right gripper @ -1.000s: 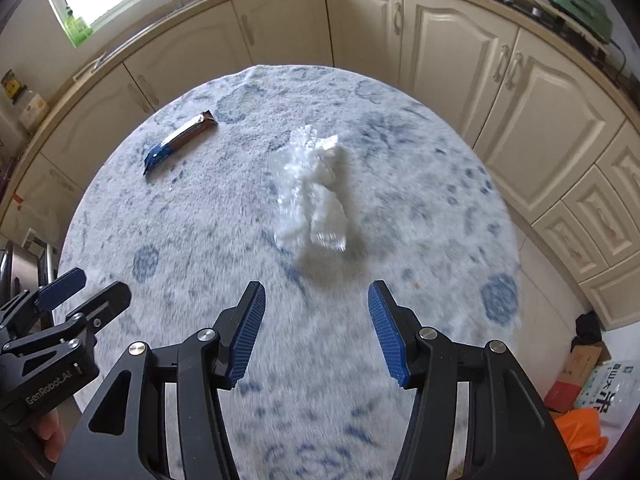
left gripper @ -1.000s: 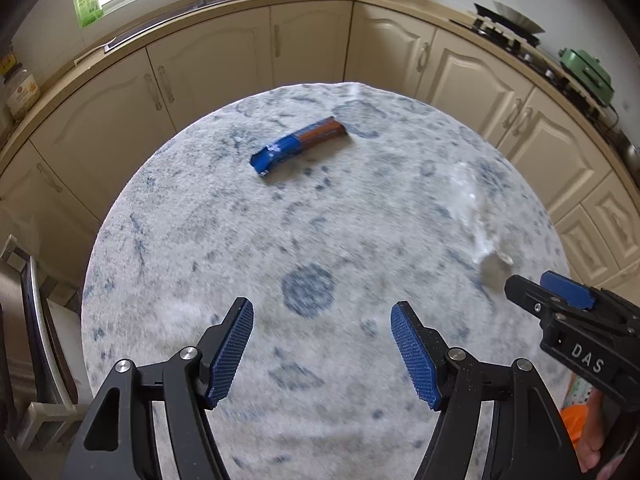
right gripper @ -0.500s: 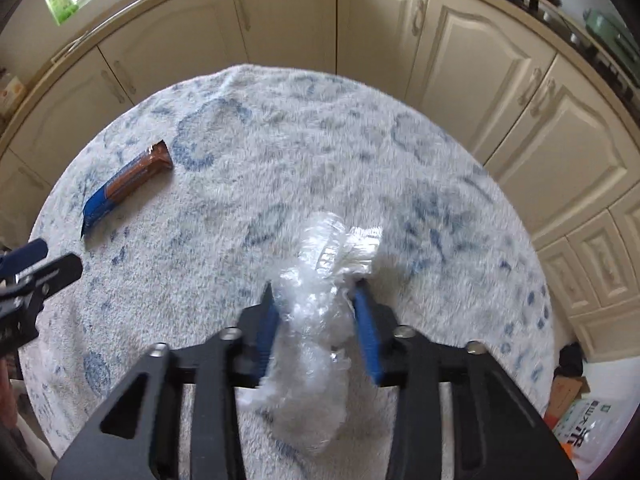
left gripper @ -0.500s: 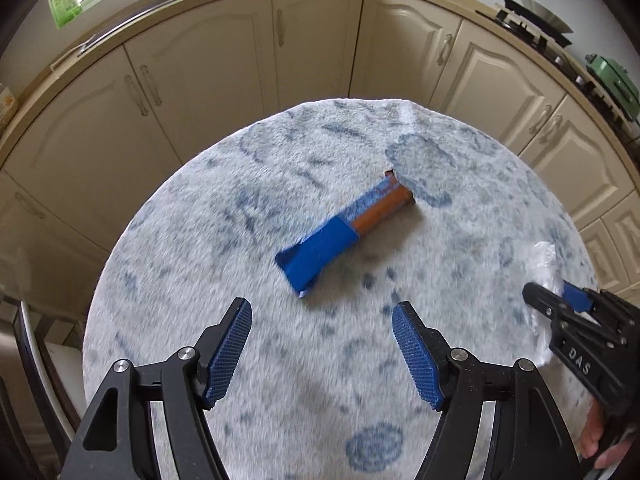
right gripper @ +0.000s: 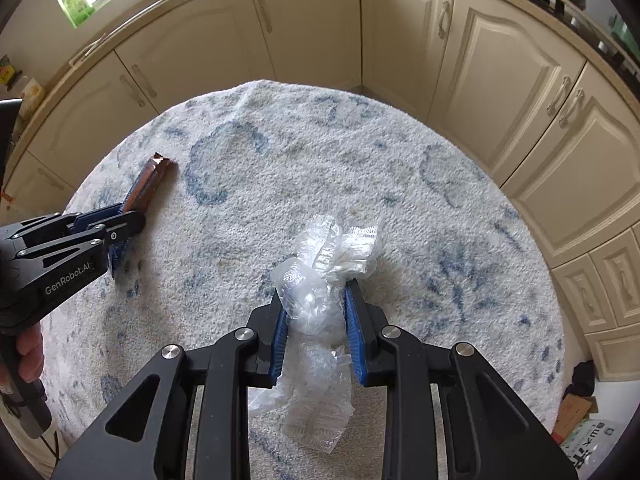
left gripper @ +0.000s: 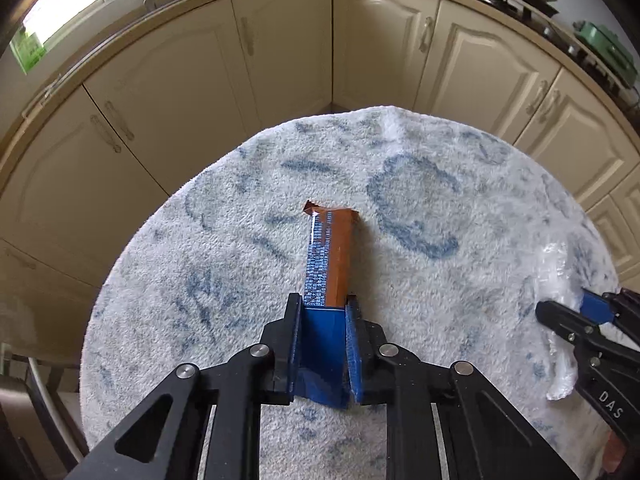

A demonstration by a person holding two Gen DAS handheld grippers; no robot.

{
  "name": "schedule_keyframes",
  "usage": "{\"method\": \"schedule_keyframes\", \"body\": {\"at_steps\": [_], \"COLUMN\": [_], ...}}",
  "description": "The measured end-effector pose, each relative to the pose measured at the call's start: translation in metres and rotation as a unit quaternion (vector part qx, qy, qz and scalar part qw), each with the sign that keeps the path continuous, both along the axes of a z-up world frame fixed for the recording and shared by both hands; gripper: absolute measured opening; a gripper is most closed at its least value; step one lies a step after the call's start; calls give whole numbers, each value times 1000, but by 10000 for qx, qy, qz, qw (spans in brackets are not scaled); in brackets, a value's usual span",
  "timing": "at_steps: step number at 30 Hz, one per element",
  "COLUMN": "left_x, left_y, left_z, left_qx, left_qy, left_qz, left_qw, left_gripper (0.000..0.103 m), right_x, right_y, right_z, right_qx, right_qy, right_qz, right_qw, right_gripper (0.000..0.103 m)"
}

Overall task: Collect trash
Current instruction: 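Grasp the blue chocolate bar with the left gripper while the right holds the bag, then carry the chocolate bar and plastic bag toward the blue bin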

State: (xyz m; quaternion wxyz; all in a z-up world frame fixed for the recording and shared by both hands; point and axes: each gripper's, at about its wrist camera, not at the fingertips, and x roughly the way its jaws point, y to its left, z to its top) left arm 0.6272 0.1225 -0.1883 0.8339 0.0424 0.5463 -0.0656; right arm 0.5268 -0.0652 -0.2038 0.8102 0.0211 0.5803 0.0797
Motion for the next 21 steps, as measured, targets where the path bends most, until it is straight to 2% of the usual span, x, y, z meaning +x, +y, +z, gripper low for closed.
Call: {"method": "schedule_keyframes", "body": {"at_steps": [4, 10, 21], "left_x": [-15, -49, -130], "left_y": [1, -11, -60], "left_z": [2, 20, 60], "left_qx": [-174, -36, 59], "left_qy": [58, -121, -392], "left_qz": [59, 26, -447], "left_qw": [9998, 9999, 9982], "left_gripper": [15, 15, 15], "right_x": [-12, -39, -109], "right_y": [-4, -14, -51], "right_z": [7, 29, 77], "right_qx": [197, 198, 192], "right_qy": [44, -158, -526], "right_qz": [-4, -158, -625], "right_qw": [9998, 9996, 9965], "right_gripper": [26, 26, 26]}}
